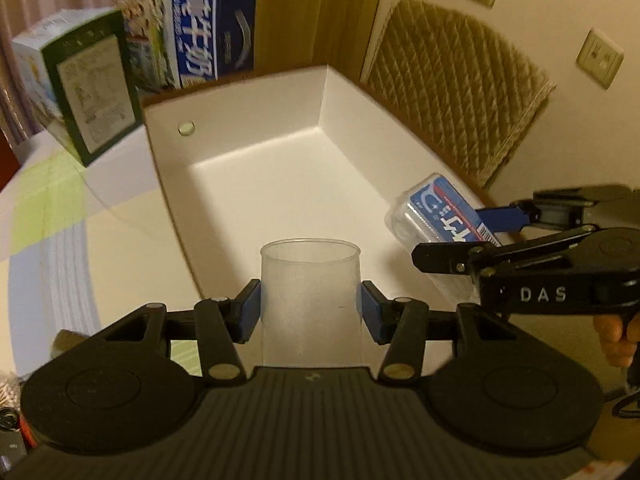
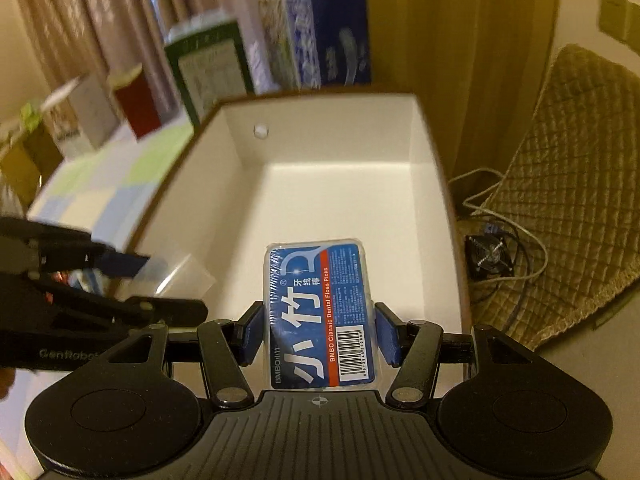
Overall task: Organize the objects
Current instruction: 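Carry cup with left tool into the brown box while right tool drops the floss box there, then withdraw both open tools from the brown box back over the table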
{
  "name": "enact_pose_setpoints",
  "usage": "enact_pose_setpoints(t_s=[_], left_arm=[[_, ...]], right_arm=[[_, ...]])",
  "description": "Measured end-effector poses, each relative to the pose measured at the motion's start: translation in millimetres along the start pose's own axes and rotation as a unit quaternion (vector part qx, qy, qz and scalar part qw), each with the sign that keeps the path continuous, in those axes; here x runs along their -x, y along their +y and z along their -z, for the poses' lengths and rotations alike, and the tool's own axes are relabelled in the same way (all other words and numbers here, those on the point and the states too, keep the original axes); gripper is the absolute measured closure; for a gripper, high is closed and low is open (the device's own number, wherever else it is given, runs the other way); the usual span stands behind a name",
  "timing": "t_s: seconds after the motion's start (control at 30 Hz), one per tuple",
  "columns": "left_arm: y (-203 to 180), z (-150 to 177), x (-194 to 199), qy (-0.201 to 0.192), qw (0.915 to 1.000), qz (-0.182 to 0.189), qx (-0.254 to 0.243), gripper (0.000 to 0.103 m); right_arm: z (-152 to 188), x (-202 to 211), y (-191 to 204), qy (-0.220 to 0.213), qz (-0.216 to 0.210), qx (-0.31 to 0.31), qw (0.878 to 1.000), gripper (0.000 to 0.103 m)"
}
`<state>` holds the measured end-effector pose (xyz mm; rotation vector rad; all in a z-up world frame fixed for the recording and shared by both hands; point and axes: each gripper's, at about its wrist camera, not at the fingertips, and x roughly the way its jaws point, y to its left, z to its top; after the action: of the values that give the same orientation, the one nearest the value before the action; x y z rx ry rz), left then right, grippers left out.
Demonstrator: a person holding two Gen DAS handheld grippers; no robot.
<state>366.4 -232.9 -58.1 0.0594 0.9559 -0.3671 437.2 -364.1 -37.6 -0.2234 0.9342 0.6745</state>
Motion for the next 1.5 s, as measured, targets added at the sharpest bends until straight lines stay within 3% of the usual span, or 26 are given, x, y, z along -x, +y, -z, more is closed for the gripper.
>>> enact_pose_setpoints(t_s=[0.2,0.43,0.53,0.7,0.83,1.07,1.5], left_arm=[[-2,0,-33,0.037,0.999,-0.009,-0.025,0.056],[-16,-5,-49,0.051,0.9941,-0.032,-0.09,0.057],[-17,-8,-52,0.057,0.9932,-0.02,-0.1,0.058],[-22,-7,-59,0.062,0.9913,-0.03,-0.113,0.051],[-27,-5,-58,0.062,0.9903,-0.033,-0.12,0.041],[-28,-3,-48,0.054,0.9916,-0.033,-0.113,0.027],[-26,-2,-5,0.025,0.9973,-0.025,-0.064,0.023]], right_arm=[[2,-24,-2,0.039,0.009,0.06,0.997,0.049],[-2,-29,-4,0.053,0.001,0.126,0.991,0.049],[-2,-32,-4,0.054,0.003,0.142,0.988,0.049],[0,-32,-8,0.043,0.005,0.15,0.988,0.046],[-3,-28,-13,0.027,0.003,0.142,0.989,0.033],[-5,-10,-19,0.002,-0.013,0.118,0.993,0.024],[1,35,-21,-0.043,-0.025,0.033,0.998,0.014]])
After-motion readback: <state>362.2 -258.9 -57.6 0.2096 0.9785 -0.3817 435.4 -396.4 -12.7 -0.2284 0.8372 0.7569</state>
